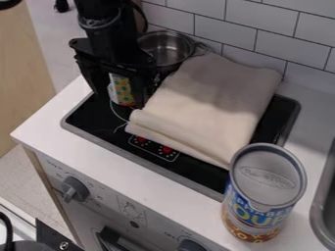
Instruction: Moved the white clothed in the right side of the burner
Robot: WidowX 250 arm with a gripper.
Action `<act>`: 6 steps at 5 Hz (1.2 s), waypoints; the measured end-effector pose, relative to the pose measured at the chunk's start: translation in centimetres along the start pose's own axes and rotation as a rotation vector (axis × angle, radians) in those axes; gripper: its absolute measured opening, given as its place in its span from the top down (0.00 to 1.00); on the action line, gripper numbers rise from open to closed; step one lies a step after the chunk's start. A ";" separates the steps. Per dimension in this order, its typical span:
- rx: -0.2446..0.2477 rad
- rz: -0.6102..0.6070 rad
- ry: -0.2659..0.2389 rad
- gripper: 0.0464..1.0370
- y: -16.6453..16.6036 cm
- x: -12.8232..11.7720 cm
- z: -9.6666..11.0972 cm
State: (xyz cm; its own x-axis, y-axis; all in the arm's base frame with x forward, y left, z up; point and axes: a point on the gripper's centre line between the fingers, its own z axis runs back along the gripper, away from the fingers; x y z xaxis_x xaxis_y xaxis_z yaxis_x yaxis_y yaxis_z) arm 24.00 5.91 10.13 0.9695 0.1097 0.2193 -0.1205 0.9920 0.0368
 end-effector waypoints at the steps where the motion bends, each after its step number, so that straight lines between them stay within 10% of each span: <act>1: -0.003 0.017 0.023 0.04 -0.1 -0.4 -0.5; 4: -0.007 0.508 0.030 0.08 -4.5 2.1 -1.3; 6: 0.053 0.684 0.010 0.65 -6.4 4.5 -3.0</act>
State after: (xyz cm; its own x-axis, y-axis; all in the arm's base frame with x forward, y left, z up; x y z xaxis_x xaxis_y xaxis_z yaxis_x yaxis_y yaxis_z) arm 29.76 0.29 7.94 0.6733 0.7114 0.2014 -0.7166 0.6950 -0.0594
